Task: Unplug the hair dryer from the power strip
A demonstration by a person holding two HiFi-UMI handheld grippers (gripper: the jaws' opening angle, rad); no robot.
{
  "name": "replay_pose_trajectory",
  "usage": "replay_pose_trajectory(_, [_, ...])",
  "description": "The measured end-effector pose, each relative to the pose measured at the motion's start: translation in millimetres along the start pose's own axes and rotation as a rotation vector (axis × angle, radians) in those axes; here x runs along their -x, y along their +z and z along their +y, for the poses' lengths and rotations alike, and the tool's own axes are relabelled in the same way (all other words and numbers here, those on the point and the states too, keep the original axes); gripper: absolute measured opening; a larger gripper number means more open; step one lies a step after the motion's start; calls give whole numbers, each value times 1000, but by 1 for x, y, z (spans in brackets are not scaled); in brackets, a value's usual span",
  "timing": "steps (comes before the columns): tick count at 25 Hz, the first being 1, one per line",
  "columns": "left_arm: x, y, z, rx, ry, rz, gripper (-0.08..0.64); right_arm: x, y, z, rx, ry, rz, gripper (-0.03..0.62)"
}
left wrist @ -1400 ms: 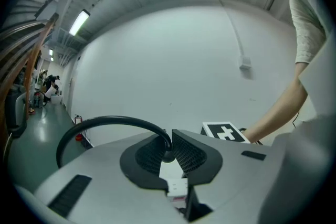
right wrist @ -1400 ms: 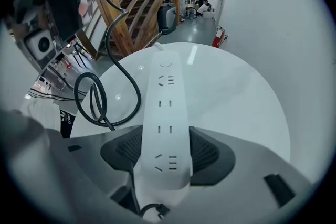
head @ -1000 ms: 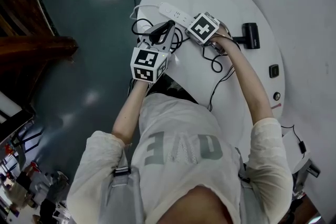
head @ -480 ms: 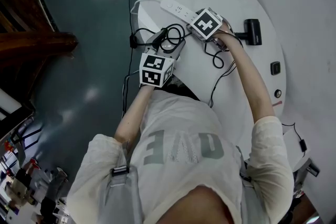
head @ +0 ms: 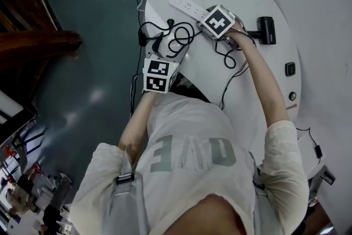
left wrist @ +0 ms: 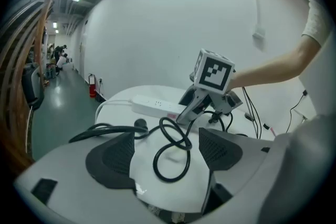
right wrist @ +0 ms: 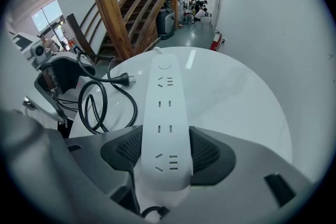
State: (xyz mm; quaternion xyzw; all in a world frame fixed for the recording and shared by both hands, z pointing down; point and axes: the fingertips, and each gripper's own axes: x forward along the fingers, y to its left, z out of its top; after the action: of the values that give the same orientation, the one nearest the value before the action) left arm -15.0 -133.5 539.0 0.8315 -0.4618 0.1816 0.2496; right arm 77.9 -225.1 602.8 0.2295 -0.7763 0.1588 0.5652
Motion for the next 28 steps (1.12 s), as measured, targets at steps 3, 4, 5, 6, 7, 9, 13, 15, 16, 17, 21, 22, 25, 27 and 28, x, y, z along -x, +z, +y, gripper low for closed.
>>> replay_pose_trajectory(3, [5,-15,3,5,1,46,377,0,0,1,0,3,-5,261])
replay_pose_trajectory(4, [7,-17,2,6,-1,50,377,0,1,2,-3,11,-8,261])
replay_pose_trajectory(5, [8,-19,0,13,-5,52,377,0,1,6,-11,26,-12,260])
replay_pose_trajectory(6, [9,-20,-2,25,-11,53,377,0,2,9,-20,44,-16,261])
replay_pose_trajectory(7, [10,-21,-4,39,-18,53,377,-1,2,12,-27,57,-19,261])
replay_pose_trajectory(9, [11,-23,-12,65,-40,51,377,-1,2,12,-31,57,-22,261])
replay_pose_trajectory(13, [12,-31,-29,82,-75,68,377,-2,1,17,-42,79,-23,261])
replay_pose_trajectory(15, [13,-36,-33,100,-85,84,376,-2,0,15,-36,69,-20,261])
replay_pose_trajectory(16, [14,-38,-33,110,-86,91,376,-2,0,11,-29,55,-18,259])
replay_pose_trajectory(17, [16,-40,-33,118,-87,95,376,-2,1,11,-27,52,-20,259])
replay_pose_trajectory(21, [25,-41,-30,129,-74,83,376,-1,6,23,-47,108,-42,261])
replay_pose_trajectory(22, [26,-38,-28,126,-71,72,376,-1,6,23,-47,106,-43,259])
replay_pose_trajectory(25, [24,-13,-23,110,-71,15,376,-1,6,16,-34,76,-37,261])
replay_pose_trajectory(27, [20,11,-19,85,-74,-34,375,-1,9,21,-38,97,-46,259])
replay_pose_trajectory(28, [16,24,-17,69,-75,-57,374,-1,9,22,-37,99,-45,259])
